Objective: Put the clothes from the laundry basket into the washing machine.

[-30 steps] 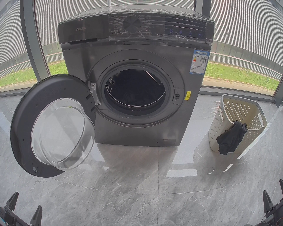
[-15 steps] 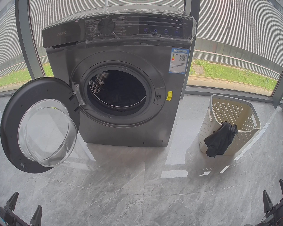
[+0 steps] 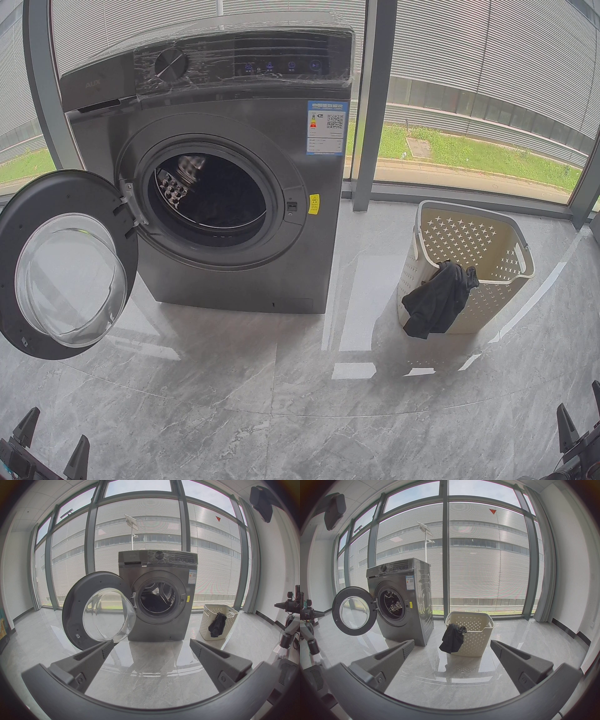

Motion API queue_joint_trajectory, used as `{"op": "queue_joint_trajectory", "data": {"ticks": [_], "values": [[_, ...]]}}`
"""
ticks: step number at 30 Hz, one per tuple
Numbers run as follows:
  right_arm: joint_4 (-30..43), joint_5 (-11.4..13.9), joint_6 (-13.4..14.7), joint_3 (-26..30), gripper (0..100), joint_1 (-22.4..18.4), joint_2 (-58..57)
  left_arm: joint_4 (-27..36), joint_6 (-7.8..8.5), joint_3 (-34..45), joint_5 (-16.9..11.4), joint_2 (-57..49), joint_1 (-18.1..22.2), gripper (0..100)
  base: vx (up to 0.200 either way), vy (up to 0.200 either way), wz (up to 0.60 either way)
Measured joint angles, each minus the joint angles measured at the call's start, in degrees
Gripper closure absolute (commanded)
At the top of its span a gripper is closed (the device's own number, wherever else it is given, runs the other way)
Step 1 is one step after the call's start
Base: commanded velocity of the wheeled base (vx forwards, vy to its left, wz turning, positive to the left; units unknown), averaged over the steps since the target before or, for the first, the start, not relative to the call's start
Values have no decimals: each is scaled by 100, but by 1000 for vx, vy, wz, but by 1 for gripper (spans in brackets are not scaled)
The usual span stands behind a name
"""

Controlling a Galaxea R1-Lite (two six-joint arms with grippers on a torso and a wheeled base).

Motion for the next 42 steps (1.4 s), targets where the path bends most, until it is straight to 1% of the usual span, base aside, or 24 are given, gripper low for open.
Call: {"op": "queue_joint_trajectory", "data": {"ticks": [18, 30, 39, 42], "values": [[0, 0, 2, 0, 0, -2, 5, 0, -11, 0, -11, 4, -2, 0, 0, 0, 0], [0, -2, 2, 0, 0, -2, 6, 0, -9, 0, 2, 6, 2, 0, 0, -200, 0], [0, -2, 0, 0, 0, 2, 9, 2, -5, 0, 2, 9, 4, 0, 0, 0, 0], [2, -4, 0, 0, 0, -2, 9, 0, -5, 0, 5, 9, 4, 0, 0, -200, 0]]}}
